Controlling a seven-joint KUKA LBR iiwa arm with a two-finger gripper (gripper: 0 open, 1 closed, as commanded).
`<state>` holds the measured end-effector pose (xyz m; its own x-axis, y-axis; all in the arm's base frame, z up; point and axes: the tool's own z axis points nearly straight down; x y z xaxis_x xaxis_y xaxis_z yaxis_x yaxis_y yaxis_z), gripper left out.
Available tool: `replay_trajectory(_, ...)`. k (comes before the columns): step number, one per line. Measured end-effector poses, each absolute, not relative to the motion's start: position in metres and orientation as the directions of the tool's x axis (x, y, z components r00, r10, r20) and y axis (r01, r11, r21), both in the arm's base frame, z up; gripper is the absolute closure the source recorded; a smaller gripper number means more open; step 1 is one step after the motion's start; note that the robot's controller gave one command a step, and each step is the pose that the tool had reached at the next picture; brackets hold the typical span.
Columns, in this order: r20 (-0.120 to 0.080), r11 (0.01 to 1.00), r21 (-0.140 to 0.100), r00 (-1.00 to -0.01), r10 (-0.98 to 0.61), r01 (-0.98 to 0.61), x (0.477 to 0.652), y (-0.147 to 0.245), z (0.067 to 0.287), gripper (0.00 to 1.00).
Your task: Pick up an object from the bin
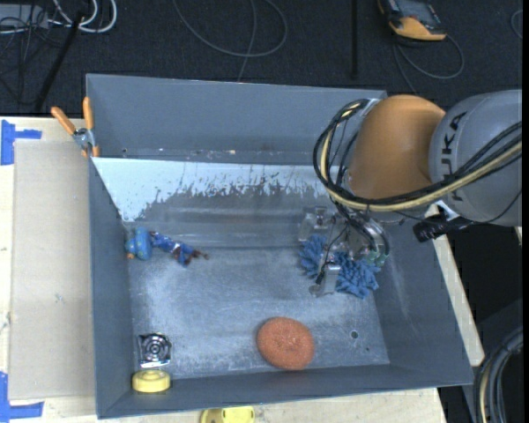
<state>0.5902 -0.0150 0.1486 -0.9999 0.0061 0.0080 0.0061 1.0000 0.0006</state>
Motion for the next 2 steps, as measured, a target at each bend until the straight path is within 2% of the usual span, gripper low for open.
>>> replay_trajectory(1,0.001,1.0,0.0,-1.0,0.006,0.006,0.592,-0.015,0.153,0.0)
replay_trajectory(2,-0.007,0.975,0.003,-0.975,0.223,0.223,0.599,-0.057,0.107,0.0)
